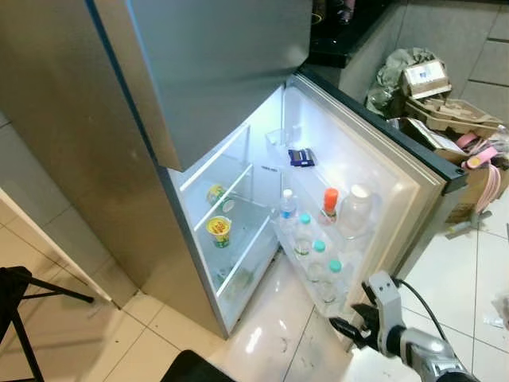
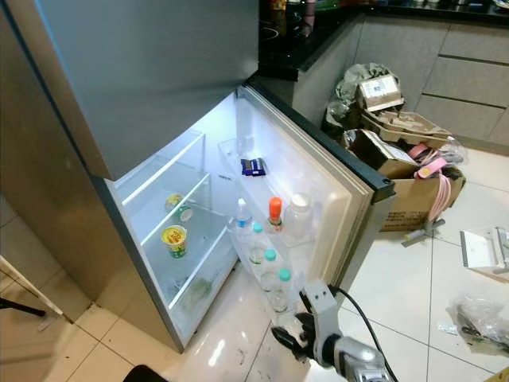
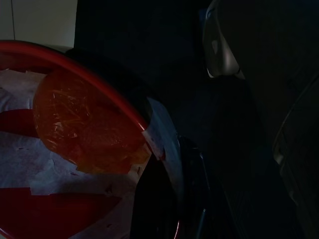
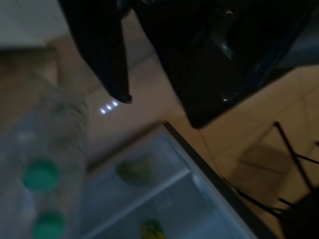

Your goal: Restocking fridge

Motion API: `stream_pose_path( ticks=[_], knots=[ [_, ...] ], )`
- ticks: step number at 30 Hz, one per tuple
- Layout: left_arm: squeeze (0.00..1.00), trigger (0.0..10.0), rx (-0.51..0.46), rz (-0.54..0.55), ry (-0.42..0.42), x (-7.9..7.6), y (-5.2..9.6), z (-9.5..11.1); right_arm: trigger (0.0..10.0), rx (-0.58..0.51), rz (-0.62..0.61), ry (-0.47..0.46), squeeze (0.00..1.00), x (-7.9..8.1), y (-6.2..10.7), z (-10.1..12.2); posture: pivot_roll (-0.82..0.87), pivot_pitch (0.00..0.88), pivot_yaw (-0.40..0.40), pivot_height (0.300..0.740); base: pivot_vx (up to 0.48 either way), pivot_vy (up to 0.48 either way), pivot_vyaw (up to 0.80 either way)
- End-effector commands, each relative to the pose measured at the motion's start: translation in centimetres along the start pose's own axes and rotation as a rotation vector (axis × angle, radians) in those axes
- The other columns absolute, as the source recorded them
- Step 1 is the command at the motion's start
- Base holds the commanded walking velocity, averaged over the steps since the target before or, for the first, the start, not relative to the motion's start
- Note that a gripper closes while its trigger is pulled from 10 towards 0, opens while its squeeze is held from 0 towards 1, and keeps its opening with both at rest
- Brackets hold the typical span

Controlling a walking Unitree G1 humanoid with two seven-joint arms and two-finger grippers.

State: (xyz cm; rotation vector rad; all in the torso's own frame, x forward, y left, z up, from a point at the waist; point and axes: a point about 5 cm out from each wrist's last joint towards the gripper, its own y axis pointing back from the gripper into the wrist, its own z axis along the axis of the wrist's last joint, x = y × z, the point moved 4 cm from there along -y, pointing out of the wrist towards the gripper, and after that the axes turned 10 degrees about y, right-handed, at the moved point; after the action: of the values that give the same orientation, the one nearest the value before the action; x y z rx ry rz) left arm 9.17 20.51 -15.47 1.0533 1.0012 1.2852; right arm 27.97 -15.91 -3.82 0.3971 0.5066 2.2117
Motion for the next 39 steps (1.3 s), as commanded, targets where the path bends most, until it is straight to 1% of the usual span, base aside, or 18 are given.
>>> stream_pose_path(
  ticks=[1, 5, 7, 10, 11, 13, 16, 19, 21, 23, 25, 27, 28, 29, 30, 33, 36, 39],
  knots=[
    [0.00, 10.0, -0.033, -0.023, 0.001, -0.8, -0.1, 0.9, 0.0, -0.053, 0.026, -0.009, 0.00, 0.0, -0.2, 1.1, -0.07, 0.000, 0.001, 0.740, 0.000, 0.000, 0.00],
    [0.00, 10.0, -0.033, -0.024, 0.002, -0.8, -0.1, 0.9, 0.0, -0.107, 0.002, 0.033, 0.00, -0.6, -0.6, 3.1, -0.07, 0.000, 0.001, 0.740, 0.000, 0.000, 0.00],
    [0.00, 10.0, -0.032, -0.024, 0.003, -0.8, -0.1, 0.8, 0.0, -0.126, -0.063, 0.093, 0.00, -1.6, -0.9, 4.6, -0.07, 0.000, 0.002, 0.740, 0.000, 0.000, 0.00],
    [0.00, 10.0, -0.031, -0.023, 0.004, -0.8, -0.1, 0.8, 0.0, -0.129, -0.101, 0.135, 0.00, -2.0, -1.0, 5.3, -0.07, 0.000, 0.002, 0.740, 0.000, 0.000, 0.00],
    [0.00, 10.0, -0.031, -0.023, 0.005, -0.8, -0.1, 0.7, 10.0, -0.143, -0.142, 0.161, 0.00, -2.4, -1.2, 6.2, -0.07, 0.000, 0.002, 0.740, 0.000, 0.000, 0.00],
    [0.00, 10.0, -0.031, -0.023, 0.007, -0.8, -0.1, 0.7, 10.0, -0.159, -0.178, 0.184, 0.00, -2.8, -1.3, 6.9, -0.07, 0.000, 0.002, 0.740, 0.000, 0.000, 0.00],
    [0.00, 10.0, -0.031, -0.022, 0.010, -0.8, -0.1, 0.7, 10.0, -0.172, -0.316, 0.250, 0.00, -4.1, -1.3, 8.7, -0.07, 0.000, 0.004, 0.740, 0.000, 0.000, 0.00],
    [0.00, 10.0, -0.031, -0.022, 0.010, -0.8, -0.1, 0.7, 10.0, -0.168, -0.352, 0.269, 0.00, -4.5, -1.3, 9.0, -0.07, 0.000, 0.004, 0.740, 0.000, 0.000, 0.00],
    [0.00, 10.0, -0.032, -0.023, 0.010, -0.8, -0.1, 0.7, 10.0, -0.131, -0.504, 0.307, 0.00, -6.5, -0.3, 9.6, -0.06, 0.000, 0.002, 0.740, 0.000, 0.000, 0.00],
    [0.00, 10.0, -0.033, -0.024, 0.011, -0.8, -0.1, 0.7, 10.0, -0.126, -0.554, 0.313, 0.00, -7.2, 0.1, 9.8, -0.06, 0.000, 0.001, 0.740, 0.000, 0.000, 0.00],
    [0.00, 10.0, -0.033, -0.024, 0.011, -0.8, -0.1, 0.7, 10.0, -0.126, -0.554, 0.313, 0.00, -7.2, 0.1, 9.8, -0.06, 0.000, 0.001, 0.740, 0.000, 0.000, 0.00],
    [0.00, 10.0, -0.034, -0.024, 0.014, -0.9, -0.1, 0.8, 10.0, -0.072, -0.702, 0.352, 0.00, -9.4, 1.8, 9.9, -0.06, 0.000, -0.001, 0.740, 0.000, 0.000, 0.00],
    [0.00, 10.0, -0.034, -0.024, 0.014, -0.9, -0.1, 0.8, 10.0, -0.072, -0.702, 0.352, 0.00, -9.4, 1.8, 9.9, -0.06, 0.000, -0.001, 0.740, 0.000, 0.000, 0.00],
    [0.00, 10.0, -0.035, -0.025, 0.016, -0.9, -0.1, 0.8, 10.0, -0.040, -0.775, 0.365, 0.00, -10.6, 2.8, 9.7, -0.06, 0.000, -0.001, 0.740, 0.000, 0.000, 0.00],
    [0.00, 10.0, -0.035, -0.025, 0.016, -0.9, -0.1, 0.8, 10.0, -0.040, -0.775, 0.365, 0.00, -10.6, 2.8, 9.7, -0.06, 0.000, -0.001, 0.740, 0.000, 0.000, 0.00],
    [0.00, 10.0, -0.036, -0.025, 0.018, -0.9, -0.1, 0.8, 10.0, 0.056, -0.957, 0.370, 0.00, -13.2, 5.9, 8.6, -0.07, 0.000, -0.001, 0.740, 0.000, 0.000, 0.00],
    [0.00, 10.0, -0.037, -0.023, 0.017, -0.9, -0.1, 0.8, 10.0, 0.085, -0.978, 0.376, 0.00, -13.5, 6.4, 8.0, -0.07, 0.000, 0.001, 0.740, 0.000, 0.000, 0.00],
    [0.00, 10.0, -0.039, -0.021, 0.015, -0.9, -0.1, 0.8, 10.0, 0.098, -0.961, 0.377, 0.00, -13.1, 6.0, 7.4, -0.07, 0.000, 0.001, 0.740, 0.000, 0.000, 0.00]
  ],
)
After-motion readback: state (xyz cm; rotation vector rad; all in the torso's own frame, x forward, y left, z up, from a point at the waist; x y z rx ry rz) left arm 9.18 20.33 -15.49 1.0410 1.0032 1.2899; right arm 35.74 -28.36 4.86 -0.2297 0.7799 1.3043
